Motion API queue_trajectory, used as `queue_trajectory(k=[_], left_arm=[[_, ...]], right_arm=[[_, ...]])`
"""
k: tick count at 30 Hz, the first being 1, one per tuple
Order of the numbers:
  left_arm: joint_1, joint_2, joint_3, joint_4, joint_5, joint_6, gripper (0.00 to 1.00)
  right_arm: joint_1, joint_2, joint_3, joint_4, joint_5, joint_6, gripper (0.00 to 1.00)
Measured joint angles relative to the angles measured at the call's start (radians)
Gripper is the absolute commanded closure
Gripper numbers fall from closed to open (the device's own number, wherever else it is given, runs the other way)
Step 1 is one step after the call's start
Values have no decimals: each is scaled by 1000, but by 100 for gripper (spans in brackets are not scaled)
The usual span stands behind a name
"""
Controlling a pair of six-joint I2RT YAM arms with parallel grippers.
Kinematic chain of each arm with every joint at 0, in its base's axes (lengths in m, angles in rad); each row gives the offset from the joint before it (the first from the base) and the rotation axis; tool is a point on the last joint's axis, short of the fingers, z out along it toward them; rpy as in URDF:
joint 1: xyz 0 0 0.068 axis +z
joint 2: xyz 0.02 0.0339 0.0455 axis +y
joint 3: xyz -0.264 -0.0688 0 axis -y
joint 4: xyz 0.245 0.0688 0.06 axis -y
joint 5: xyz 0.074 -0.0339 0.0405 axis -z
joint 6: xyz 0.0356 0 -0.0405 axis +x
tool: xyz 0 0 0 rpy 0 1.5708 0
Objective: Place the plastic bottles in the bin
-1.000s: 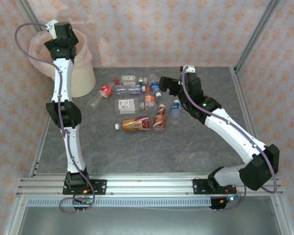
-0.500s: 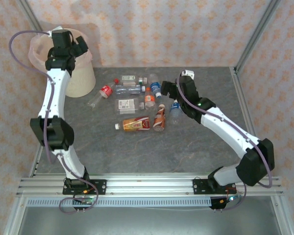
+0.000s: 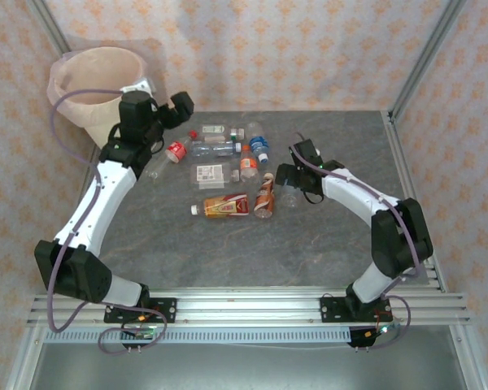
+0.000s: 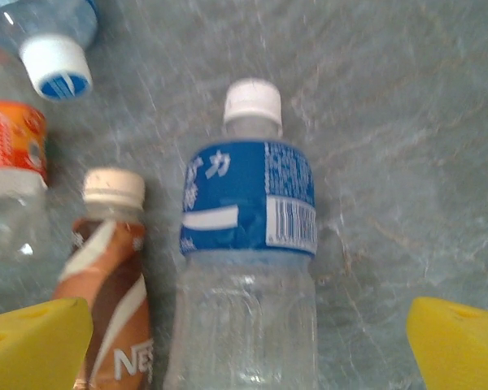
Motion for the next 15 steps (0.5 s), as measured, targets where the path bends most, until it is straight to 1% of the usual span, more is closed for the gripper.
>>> queue_trajectory(k=[3, 6, 10, 15], left_arm=[[-26, -49, -93, 11, 18, -42, 0], [-27, -90, -163, 8, 29, -69, 0], [-26, -130, -216, -13, 28, -79, 0], [-26, -178, -275, -40, 21, -80, 0]], right_arm=[[0, 25, -3, -7, -13, 0, 0], [1, 31, -33, 5, -8, 2, 1], [1, 55, -55, 31, -27, -11, 5], [1, 132, -48, 57, -32, -13, 7]])
